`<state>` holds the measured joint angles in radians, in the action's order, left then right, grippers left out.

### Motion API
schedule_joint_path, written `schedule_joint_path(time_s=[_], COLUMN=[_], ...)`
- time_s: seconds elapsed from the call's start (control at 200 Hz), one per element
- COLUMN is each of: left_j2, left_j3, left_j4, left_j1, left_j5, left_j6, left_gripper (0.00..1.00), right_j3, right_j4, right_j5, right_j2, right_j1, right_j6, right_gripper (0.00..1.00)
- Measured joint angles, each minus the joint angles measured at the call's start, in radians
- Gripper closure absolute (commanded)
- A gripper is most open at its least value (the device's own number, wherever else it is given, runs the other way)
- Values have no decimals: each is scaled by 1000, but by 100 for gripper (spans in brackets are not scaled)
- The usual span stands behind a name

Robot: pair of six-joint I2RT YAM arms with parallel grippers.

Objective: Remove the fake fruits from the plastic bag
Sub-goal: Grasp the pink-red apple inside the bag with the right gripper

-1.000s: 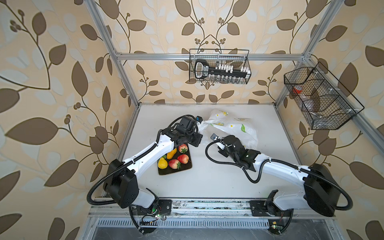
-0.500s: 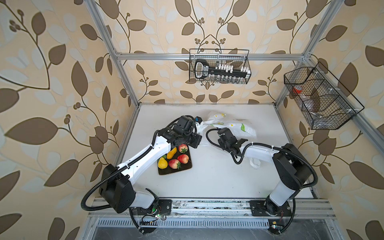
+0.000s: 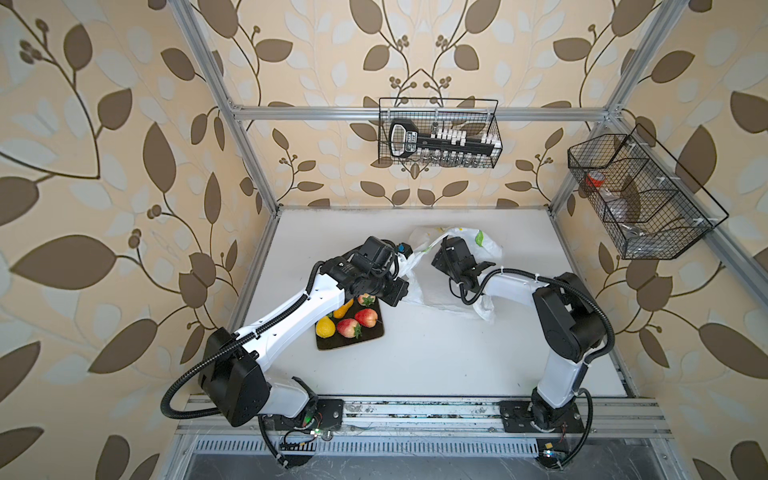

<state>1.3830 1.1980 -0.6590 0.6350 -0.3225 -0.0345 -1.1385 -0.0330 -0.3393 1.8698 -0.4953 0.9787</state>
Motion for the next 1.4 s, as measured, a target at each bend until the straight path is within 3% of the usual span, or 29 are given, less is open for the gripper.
schedule_joint_path(time_s=[0.265,0.72,1.135,1.405], left_j2=[0,0,0,10], left_j3=[14,24,34,50], left_j4=[-19,-21,-24,-13], left_j1=[34,41,41,41], left_j5=[-5,10,29,107], left_j6=[7,6,5,-18], left_gripper=[100,100,100,100], right_j3=[-119,-268,-262,-128], right_j4=[20,159,175,162], right_j5=[-11,-60,-61,-47], right_j2=[125,258,254,137], right_j1=[33,24,8,-11], right_j6=[120,34,3,-52], right_gripper=[19,17,38,54])
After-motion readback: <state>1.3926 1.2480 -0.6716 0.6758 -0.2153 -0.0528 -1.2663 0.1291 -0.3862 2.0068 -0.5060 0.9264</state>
